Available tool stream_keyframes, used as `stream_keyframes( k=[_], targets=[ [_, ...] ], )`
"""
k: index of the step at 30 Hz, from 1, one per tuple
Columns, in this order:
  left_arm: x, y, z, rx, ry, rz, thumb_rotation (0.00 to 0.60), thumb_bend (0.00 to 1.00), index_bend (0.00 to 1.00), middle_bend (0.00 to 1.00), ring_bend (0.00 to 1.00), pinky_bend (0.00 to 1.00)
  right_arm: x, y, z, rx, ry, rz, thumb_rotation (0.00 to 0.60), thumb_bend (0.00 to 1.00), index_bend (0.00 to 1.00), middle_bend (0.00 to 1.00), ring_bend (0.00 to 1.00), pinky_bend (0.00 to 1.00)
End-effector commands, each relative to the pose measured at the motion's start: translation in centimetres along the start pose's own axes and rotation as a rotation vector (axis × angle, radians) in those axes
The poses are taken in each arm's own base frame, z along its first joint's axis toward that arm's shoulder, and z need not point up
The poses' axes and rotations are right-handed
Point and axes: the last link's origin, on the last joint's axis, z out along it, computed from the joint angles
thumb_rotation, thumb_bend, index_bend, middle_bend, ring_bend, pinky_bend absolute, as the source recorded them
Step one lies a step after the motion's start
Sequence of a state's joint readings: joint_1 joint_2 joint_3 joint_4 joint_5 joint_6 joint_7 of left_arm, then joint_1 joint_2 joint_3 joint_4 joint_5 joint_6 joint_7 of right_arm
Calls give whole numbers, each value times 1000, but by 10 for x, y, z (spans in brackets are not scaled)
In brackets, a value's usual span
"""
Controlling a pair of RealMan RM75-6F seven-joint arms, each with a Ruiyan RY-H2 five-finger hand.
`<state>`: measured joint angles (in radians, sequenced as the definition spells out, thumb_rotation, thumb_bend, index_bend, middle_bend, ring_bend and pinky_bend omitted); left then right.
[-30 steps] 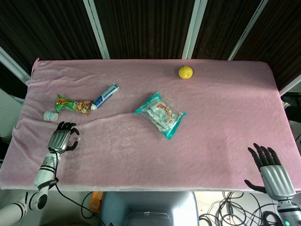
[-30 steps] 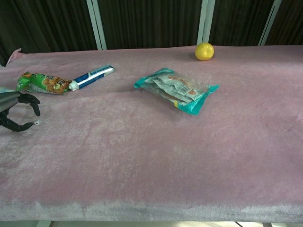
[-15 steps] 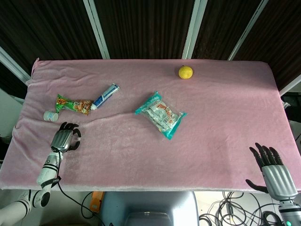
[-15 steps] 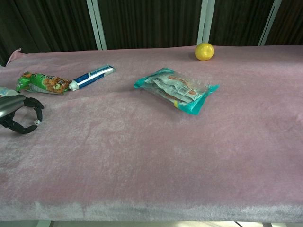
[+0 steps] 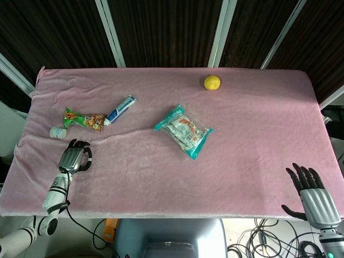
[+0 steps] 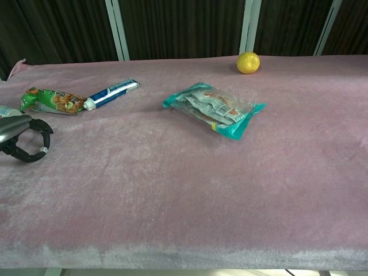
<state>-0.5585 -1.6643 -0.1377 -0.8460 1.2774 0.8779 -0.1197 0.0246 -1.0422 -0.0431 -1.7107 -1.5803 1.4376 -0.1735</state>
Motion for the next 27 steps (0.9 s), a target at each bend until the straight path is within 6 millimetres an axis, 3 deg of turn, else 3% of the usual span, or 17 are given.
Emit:
stream_keyframes(
  k=[1,8,15,20,22,26,27],
  targets=[
    [4,1,-2,-12,19,0,600,381,622,250,133,79,-1,0,0,0,-2,-1,600,280,0,0,0,0],
    [37,22,-21,-110,141,-8,600,380,621,248,133,79,-2,-2,1,4,-7,-4,600,280,0,0,0,0],
    [59,83,-58,-283,231,75,600,379,608,250,127,78,-4,-5,1,19,-13,-8,600,280,0,0,0,0],
    [59,118,-62,-326,219,133,600,376,585,247,120,78,-3,-8,1,31,-14,-5,600,279,0,0,0,0],
    [55,126,-62,-319,202,158,600,373,518,236,111,77,-3,-8,0,33,-12,-3,600,280,0,0,0,0],
    [50,132,-62,-303,180,174,600,372,152,196,83,74,0,-5,0,30,-2,2,600,280,0,0,0,0],
    [50,132,-62,-296,177,176,600,372,113,193,81,73,1,-5,-1,30,0,4,600,280,0,0,0,0]
  ],
)
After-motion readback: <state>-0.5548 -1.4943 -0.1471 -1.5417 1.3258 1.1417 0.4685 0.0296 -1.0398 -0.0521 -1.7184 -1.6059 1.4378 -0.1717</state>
